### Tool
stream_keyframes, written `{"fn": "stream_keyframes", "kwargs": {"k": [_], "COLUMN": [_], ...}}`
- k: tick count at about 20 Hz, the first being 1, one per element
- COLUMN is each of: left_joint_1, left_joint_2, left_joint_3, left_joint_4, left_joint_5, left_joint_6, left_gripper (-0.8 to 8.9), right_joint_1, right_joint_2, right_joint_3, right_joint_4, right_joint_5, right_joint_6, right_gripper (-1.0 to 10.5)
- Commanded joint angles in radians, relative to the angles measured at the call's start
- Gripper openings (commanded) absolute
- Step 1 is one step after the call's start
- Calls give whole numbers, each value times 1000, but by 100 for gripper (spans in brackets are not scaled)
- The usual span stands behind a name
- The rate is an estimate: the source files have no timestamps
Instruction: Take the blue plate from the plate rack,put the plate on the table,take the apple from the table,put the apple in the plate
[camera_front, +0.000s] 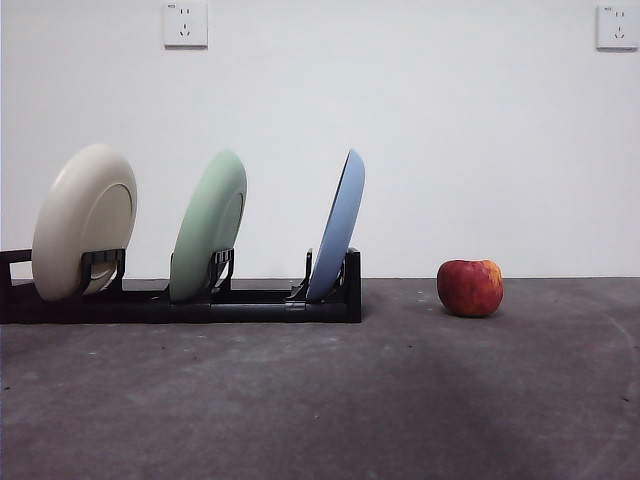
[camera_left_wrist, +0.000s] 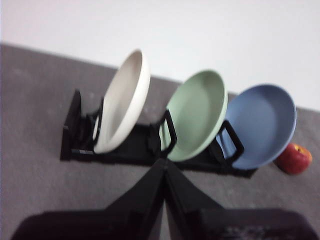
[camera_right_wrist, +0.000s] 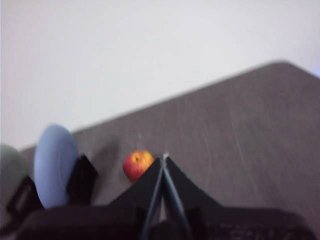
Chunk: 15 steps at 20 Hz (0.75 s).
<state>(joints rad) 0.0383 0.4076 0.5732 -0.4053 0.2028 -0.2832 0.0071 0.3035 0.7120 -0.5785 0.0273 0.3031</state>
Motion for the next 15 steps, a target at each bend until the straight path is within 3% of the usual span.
{"fn": "stream_keyframes", "kwargs": {"k": [1, 10, 15], "left_joint_1": [2, 2, -6], "left_joint_2": [85, 338, 498], "left_joint_3": [79, 281, 401], "left_joint_4": [-55, -150, -213], "left_joint_5": [32, 185, 300], "left_joint_6": [-9, -8, 8], "left_gripper": [-5, -4, -5], "right_joint_1": [2, 2, 2], "right_joint_2": [95, 332, 444], "right_joint_3": [80, 217, 249], "right_joint_4": [-109, -338, -397], "right_joint_5": [5, 6, -65], "right_joint_6": [8, 9, -13], "right_gripper": [-1, 0, 0]}}
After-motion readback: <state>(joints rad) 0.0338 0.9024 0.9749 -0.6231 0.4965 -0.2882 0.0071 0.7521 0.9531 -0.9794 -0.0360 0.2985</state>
